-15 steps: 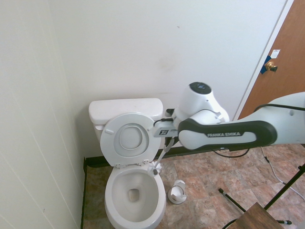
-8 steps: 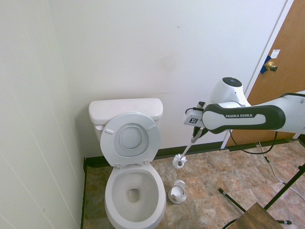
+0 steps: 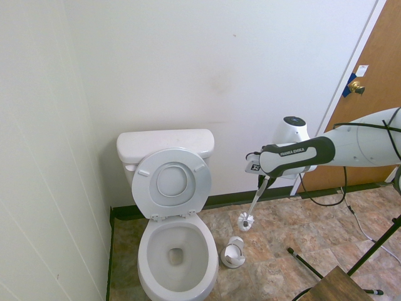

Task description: Clean the toilet

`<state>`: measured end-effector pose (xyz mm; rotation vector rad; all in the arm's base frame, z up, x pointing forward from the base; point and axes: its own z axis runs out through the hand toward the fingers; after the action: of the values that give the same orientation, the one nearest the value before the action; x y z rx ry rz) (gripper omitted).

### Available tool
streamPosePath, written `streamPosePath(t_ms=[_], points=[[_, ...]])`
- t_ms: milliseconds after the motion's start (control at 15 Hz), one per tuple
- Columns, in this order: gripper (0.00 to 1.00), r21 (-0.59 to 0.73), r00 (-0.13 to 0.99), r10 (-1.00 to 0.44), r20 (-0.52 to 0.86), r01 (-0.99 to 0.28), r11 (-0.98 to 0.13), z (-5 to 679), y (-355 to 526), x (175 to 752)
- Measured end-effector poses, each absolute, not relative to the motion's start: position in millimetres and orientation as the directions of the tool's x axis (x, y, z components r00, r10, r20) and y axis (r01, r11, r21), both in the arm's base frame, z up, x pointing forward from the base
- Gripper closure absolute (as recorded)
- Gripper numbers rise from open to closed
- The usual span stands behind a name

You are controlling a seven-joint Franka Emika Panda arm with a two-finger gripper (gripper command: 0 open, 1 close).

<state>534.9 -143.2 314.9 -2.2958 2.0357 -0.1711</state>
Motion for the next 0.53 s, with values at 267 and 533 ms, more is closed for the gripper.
streamPosePath(t_ms=[267, 533], points=[[1.00, -0.060, 0.115, -0.993, 0.024, -0.991, -0.116, 261, -147, 549], [1.00, -0.035, 0.112, -0.994, 0.004, -0.993, -0.112, 207, -146, 546]])
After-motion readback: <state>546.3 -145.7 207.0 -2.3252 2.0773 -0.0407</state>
